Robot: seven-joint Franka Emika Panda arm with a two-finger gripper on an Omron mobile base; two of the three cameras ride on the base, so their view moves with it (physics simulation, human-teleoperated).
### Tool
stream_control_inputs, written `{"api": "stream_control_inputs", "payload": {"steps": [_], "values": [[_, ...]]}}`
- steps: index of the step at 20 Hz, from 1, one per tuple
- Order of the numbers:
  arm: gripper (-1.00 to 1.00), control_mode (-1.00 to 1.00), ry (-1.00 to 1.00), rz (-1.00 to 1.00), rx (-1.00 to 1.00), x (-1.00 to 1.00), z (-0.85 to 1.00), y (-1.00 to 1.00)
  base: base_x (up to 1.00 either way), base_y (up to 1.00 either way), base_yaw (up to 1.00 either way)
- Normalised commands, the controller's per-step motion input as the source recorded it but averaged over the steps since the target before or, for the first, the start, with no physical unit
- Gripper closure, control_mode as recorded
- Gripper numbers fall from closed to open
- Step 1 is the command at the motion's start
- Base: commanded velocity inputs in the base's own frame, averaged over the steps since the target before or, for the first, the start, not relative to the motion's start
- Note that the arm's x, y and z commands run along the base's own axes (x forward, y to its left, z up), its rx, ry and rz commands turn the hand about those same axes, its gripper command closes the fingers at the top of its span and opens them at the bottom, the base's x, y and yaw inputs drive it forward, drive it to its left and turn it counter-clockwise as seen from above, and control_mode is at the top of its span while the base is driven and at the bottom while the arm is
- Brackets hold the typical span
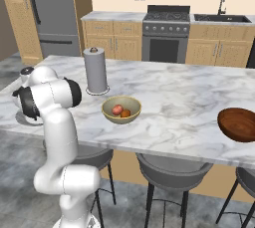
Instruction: Take the fruits from the plate on the dining counter and place two fruits in each bowl.
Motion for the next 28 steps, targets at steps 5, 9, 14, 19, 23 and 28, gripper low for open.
{"api": "stream_control_inputs", "payload": {"steps": [5,9,14,19,23,28], "values": [[-1.00,-1.00,-0.05,0.00,0.00,0.06,0.00,0.00,0.00,0.00,0.00],[-1.00,-1.00,-0.11,0.00,0.00,0.09,0.00,0.00,0.00,0.00,0.00],[-1.00,-1.00,-0.15,0.00,0.00,0.07,0.00,-0.01,0.00,0.00,0.00],[-1.00,-1.00,-0.03,0.00,0.00,0.07,-0.13,0.00,0.00,0.00,0.00],[-1.00,-1.00,0.00,0.00,0.00,0.04,-0.16,0.00,0.00,0.00,0.00],[-1.00,-1.00,0.00,0.00,0.00,0.10,-0.04,0.00,0.00,0.00,0.00]]}}
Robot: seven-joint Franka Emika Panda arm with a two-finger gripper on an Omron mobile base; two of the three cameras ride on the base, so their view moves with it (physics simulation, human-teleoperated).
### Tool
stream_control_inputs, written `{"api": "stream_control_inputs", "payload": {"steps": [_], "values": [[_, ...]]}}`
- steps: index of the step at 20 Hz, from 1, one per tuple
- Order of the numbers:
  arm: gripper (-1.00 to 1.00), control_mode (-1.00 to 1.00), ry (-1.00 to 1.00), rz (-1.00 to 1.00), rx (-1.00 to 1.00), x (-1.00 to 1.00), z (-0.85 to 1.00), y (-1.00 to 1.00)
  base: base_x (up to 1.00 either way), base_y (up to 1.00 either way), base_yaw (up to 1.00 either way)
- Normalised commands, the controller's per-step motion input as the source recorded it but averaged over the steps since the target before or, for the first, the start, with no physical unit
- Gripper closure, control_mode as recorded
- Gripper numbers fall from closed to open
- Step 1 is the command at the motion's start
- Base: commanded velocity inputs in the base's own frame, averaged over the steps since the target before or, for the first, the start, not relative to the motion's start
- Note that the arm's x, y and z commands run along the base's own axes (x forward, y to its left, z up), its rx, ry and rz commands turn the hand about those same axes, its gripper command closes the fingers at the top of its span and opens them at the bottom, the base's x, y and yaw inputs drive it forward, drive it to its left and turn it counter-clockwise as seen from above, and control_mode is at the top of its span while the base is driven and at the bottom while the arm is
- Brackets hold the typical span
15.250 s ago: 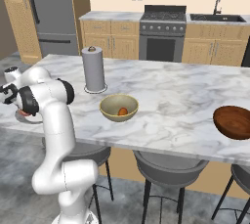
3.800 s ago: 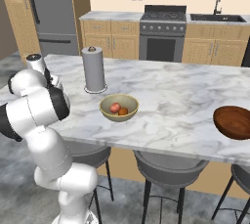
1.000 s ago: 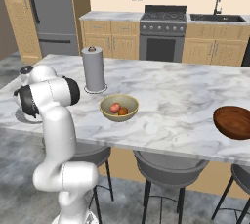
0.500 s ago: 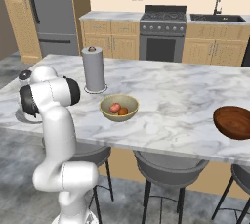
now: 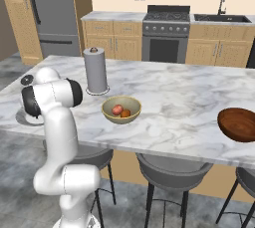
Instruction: Take the fruits from the plate on the dining counter and place two fruits in each bowl.
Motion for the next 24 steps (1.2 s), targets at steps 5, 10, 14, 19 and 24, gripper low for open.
{"api": "stream_control_inputs", "payload": {"steps": [5,10,14,19,24], "values": [[-1.00,-1.00,0.00,0.00,0.00,0.19,0.00,0.00,0.00,0.00,0.00],[-1.00,-1.00,0.00,0.00,0.00,0.15,0.00,0.00,0.00,0.00,0.00],[-1.00,-1.00,0.00,0.00,0.00,0.06,-0.04,0.00,0.00,0.00,0.00],[-1.00,-1.00,0.00,0.00,0.00,0.10,-0.14,0.00,0.00,0.00,0.00],[-1.00,-1.00,0.00,0.00,0.00,0.12,-0.16,0.00,0.00,0.00,0.00]]}}
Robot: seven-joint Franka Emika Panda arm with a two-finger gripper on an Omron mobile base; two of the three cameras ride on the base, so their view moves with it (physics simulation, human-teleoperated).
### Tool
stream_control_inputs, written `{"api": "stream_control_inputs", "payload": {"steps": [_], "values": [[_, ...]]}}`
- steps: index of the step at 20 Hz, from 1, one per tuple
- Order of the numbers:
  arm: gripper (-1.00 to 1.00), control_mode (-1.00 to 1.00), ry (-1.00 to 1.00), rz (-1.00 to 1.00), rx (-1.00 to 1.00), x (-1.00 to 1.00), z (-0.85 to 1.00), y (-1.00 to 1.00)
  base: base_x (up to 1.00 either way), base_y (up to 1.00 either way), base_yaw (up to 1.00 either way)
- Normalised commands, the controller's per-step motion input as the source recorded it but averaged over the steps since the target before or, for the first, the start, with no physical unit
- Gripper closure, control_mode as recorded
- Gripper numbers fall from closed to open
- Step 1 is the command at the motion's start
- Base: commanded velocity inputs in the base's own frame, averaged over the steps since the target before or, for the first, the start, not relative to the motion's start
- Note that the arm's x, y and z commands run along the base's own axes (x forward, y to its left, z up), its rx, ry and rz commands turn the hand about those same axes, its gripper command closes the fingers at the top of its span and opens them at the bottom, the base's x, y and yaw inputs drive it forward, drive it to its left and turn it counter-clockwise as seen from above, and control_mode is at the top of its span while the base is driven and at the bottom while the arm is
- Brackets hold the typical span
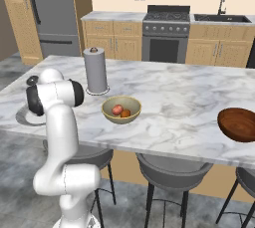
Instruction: Take the fruits from the plate on the dining counter and place two fruits in each bowl.
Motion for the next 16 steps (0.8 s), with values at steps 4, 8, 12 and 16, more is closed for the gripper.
{"api": "stream_control_inputs", "payload": {"steps": [4,8,12,16], "values": [[-1.00,-1.00,0.00,0.00,0.00,0.07,-0.11,0.01,0.00,0.00,0.00],[-1.00,-1.00,0.00,0.00,0.00,0.05,-0.03,0.16,0.00,0.00,0.00],[-1.00,-1.00,0.00,0.00,0.00,0.03,0.00,0.20,0.00,0.00,0.00],[-1.00,-1.00,0.00,0.00,0.00,0.09,-0.03,0.05,0.00,0.00,0.00]]}}
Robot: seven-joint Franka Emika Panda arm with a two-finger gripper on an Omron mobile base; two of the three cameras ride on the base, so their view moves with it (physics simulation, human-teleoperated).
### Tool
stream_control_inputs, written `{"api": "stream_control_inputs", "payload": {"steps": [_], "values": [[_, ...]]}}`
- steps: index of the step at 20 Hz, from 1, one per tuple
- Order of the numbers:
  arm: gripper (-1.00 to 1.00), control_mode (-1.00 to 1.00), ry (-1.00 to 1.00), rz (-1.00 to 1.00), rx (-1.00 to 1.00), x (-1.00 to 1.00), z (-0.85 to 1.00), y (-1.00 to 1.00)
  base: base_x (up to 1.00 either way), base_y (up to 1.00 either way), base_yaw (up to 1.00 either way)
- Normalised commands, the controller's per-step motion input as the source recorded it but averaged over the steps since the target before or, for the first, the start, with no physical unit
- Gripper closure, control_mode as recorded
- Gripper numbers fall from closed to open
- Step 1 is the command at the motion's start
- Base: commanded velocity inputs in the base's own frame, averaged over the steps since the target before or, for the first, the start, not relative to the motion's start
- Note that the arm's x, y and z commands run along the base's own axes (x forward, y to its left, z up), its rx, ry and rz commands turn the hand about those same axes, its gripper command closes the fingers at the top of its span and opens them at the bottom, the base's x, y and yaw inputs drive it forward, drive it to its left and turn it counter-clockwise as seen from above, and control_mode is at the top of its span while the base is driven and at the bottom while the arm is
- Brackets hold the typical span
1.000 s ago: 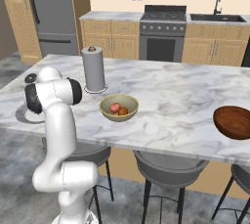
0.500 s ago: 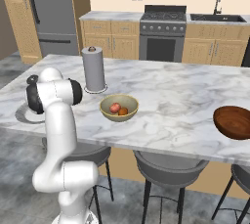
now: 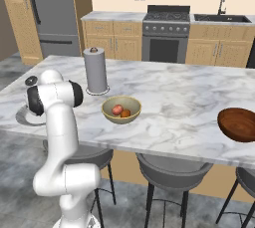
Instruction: Take the fruits from the plate on the dining counter and place two fruits in each bowl.
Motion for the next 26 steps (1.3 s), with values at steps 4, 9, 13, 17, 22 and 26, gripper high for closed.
{"api": "stream_control_inputs", "payload": {"steps": [4,9,13,17,22,26], "values": [[-1.00,-1.00,0.00,0.00,0.00,0.15,-0.05,0.00,0.00,0.00,0.00],[-1.00,-1.00,0.00,0.00,0.00,0.12,-0.09,0.00,0.00,0.00,0.00],[-1.00,-1.00,0.00,0.00,0.00,0.02,-0.09,-0.03,0.00,0.00,0.00],[1.00,-1.00,0.03,0.00,0.00,0.00,-0.03,-0.07,0.00,0.00,0.00],[1.00,-1.00,0.00,0.00,0.00,-0.01,0.00,-0.31,0.00,0.00,0.00],[1.00,-1.00,0.02,-0.04,0.00,0.00,0.07,-0.28,0.00,0.00,0.00]]}}
